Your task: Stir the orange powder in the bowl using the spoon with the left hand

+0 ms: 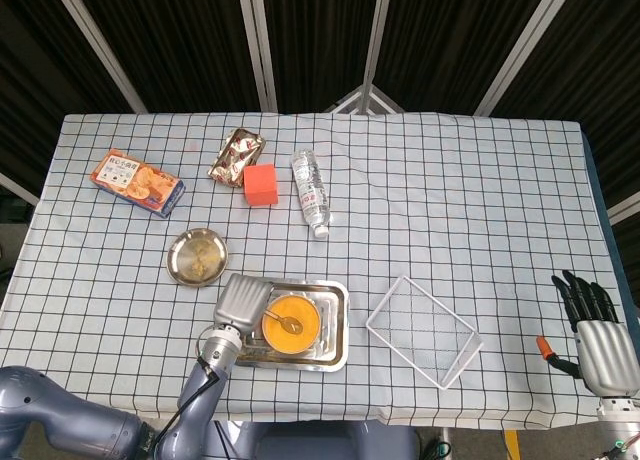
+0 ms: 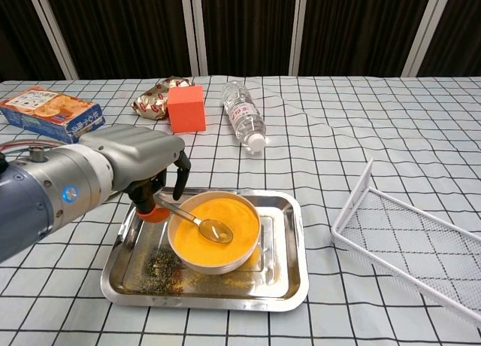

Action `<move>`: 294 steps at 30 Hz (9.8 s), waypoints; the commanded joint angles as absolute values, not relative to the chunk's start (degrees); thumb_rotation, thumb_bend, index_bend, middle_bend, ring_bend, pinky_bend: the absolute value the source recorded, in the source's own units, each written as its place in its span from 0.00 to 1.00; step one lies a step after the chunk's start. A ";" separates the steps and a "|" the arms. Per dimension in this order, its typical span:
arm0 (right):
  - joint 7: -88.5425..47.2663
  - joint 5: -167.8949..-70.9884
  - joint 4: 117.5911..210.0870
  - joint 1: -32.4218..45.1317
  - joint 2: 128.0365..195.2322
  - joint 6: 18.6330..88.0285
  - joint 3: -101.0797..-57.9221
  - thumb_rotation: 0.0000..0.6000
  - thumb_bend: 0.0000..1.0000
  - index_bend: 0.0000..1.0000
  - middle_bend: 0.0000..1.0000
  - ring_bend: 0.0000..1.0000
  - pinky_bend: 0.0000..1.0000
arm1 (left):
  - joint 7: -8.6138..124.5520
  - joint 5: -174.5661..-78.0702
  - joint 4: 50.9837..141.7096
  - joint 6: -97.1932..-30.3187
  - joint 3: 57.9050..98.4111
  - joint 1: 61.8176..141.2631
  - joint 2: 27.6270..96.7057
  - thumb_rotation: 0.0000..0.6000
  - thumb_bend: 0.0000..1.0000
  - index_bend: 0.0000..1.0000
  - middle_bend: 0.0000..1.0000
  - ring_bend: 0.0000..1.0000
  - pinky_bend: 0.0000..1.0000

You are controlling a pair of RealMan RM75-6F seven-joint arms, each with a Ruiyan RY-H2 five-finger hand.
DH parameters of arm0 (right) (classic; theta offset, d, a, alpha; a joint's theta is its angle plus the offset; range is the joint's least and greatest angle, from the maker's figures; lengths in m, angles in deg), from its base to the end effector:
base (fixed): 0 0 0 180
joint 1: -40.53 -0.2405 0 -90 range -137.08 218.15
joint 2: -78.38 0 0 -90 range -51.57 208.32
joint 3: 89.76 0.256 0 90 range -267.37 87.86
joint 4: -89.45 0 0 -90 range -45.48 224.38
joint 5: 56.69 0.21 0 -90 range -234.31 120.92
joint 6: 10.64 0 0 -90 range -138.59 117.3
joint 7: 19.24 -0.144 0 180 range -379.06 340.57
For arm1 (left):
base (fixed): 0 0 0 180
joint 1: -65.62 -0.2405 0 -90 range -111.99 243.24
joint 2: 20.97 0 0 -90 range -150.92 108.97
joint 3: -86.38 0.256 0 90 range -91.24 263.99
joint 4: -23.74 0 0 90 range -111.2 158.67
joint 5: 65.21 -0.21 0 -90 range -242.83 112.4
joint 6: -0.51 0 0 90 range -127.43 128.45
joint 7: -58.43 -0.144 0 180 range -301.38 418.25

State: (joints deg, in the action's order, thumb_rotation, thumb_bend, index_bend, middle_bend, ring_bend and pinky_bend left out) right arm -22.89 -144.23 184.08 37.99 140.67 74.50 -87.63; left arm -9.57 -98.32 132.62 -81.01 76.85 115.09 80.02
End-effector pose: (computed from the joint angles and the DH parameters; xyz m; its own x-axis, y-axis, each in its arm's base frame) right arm -0.3098 -0.1654 0.1624 0.3307 -0.0304 0.9432 -0.9437 0.0010 0.3309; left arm -0.0670 0.2620 -0.0521 0.6656 0.3186 0.6748 0.7459 -0.3148 -0.5871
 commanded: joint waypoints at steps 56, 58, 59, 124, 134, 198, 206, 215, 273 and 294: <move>-23.06 -143.70 184.67 38.01 140.45 74.13 -87.60 1.00 0.36 0.00 0.00 0.00 0.00 | -17.85 -123.11 126.23 -80.15 87.33 120.11 76.31 1.00 0.81 0.81 1.00 0.93 0.96; -23.19 -143.66 184.68 38.00 140.41 74.08 -87.58 1.00 0.36 0.00 0.00 0.00 0.00 | -20.19 -126.08 124.75 -78.97 88.49 121.22 75.69 1.00 0.81 0.81 1.00 0.93 0.96; -23.26 -143.64 184.64 37.99 140.42 74.06 -87.57 1.00 0.36 0.00 0.00 0.00 0.00 | -21.29 -127.53 124.01 -78.36 89.04 121.73 75.38 1.00 0.81 0.82 1.00 0.93 0.96; -23.91 -143.57 184.91 37.89 140.07 73.73 -87.66 1.00 0.36 0.00 0.00 0.00 0.00 | -30.76 -146.98 119.07 -64.69 91.43 118.62 74.21 1.00 0.81 0.83 1.00 0.93 0.96; -24.08 -143.37 185.02 37.83 140.05 73.55 -87.59 1.00 0.36 0.00 0.00 0.00 0.00 | -30.24 -147.01 119.06 -64.43 88.87 117.89 71.37 1.00 0.81 0.83 1.00 0.93 0.96; -24.64 -142.29 186.06 37.74 139.62 72.55 -87.55 1.00 0.36 0.00 0.00 0.00 0.00 | -23.67 -158.81 117.27 -63.11 87.58 112.98 69.66 1.00 0.81 0.83 1.00 0.92 0.96; -24.66 -142.12 186.11 37.76 139.59 72.48 -87.51 1.00 0.36 0.00 0.00 0.00 0.00 | -24.07 -158.34 118.56 -62.06 87.03 112.03 70.76 1.00 0.81 0.83 1.00 0.92 0.96; -24.84 -141.93 186.16 37.73 139.54 72.32 -87.47 1.00 0.36 0.00 0.00 0.00 0.00 | -24.42 -158.65 118.44 -60.67 86.82 111.35 71.99 1.00 0.81 0.83 1.00 0.92 0.96; -25.19 -141.74 186.14 37.71 139.35 72.14 -87.39 1.00 0.36 0.00 0.00 0.00 0.00 | -31.00 -154.45 116.88 -57.65 83.72 110.58 77.33 1.00 0.81 0.84 1.00 0.92 0.96; -25.13 -141.59 186.32 37.64 139.30 71.88 -87.40 1.00 0.36 0.00 0.00 0.00 0.00 | -34.34 -149.99 112.94 -57.73 82.43 110.47 78.43 1.00 0.81 0.84 1.00 0.92 0.96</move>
